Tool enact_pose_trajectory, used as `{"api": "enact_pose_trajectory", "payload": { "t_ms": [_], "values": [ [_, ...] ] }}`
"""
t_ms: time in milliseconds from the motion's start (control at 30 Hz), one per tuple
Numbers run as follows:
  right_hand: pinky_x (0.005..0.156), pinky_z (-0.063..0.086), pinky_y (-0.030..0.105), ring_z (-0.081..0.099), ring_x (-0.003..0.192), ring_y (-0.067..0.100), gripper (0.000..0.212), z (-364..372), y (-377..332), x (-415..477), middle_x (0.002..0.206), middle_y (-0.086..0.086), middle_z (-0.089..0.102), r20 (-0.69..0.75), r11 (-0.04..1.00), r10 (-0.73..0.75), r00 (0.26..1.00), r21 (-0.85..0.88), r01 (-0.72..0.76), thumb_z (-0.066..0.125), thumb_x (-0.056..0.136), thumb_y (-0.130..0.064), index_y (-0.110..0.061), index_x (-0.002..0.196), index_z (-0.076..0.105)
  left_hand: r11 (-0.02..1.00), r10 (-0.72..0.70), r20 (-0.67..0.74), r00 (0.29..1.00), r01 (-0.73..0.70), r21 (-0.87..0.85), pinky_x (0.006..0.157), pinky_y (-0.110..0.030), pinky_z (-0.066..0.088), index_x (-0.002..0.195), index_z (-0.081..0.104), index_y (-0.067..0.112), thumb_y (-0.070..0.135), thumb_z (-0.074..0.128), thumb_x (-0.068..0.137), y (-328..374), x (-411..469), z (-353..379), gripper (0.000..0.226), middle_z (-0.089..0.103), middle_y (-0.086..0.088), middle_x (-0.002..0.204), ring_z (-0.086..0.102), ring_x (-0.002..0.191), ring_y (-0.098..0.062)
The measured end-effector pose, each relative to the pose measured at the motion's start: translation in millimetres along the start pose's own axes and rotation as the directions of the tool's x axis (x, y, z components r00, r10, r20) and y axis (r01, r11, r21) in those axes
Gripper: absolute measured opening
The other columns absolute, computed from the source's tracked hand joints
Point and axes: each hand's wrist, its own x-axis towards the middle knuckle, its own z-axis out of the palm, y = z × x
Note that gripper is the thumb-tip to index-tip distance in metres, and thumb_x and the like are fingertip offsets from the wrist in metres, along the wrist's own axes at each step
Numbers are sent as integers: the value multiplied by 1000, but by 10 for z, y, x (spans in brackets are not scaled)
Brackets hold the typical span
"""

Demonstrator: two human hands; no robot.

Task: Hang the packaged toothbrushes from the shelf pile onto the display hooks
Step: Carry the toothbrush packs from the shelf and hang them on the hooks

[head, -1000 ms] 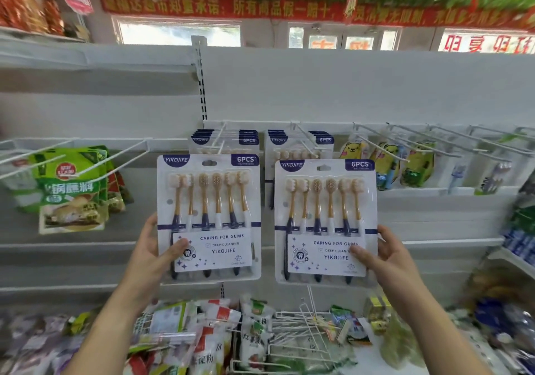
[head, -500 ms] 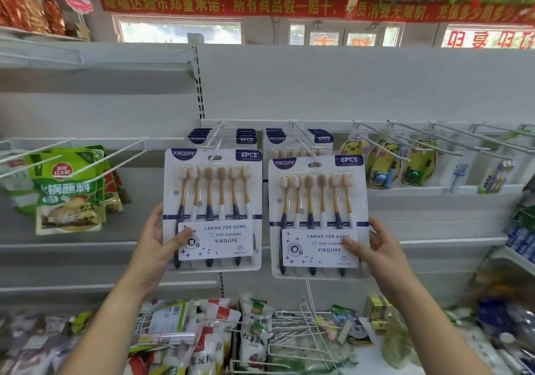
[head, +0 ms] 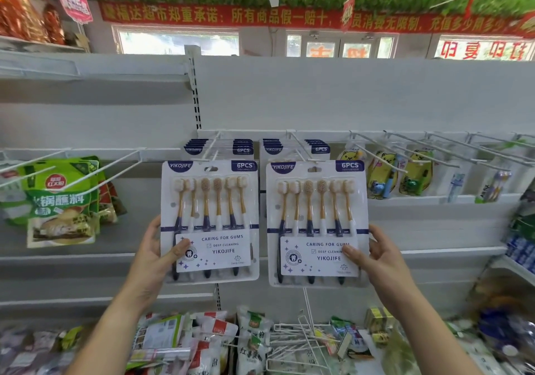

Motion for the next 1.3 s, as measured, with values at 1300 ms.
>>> {"api": "enact_pose_trajectory", "payload": {
  "t_ms": [1300],
  "values": [
    [111,43,53,51,133,24,68,343,693,1488,149,-6,51,-104,899,-58,993,-438,7,64,98,-34,-43,154,27,954,86,-158,984,-36,297,97,-36,55,134,57,25,15,76,91,-505,1142,75,48,73,8,119,69,110,-10]
  ]
}}
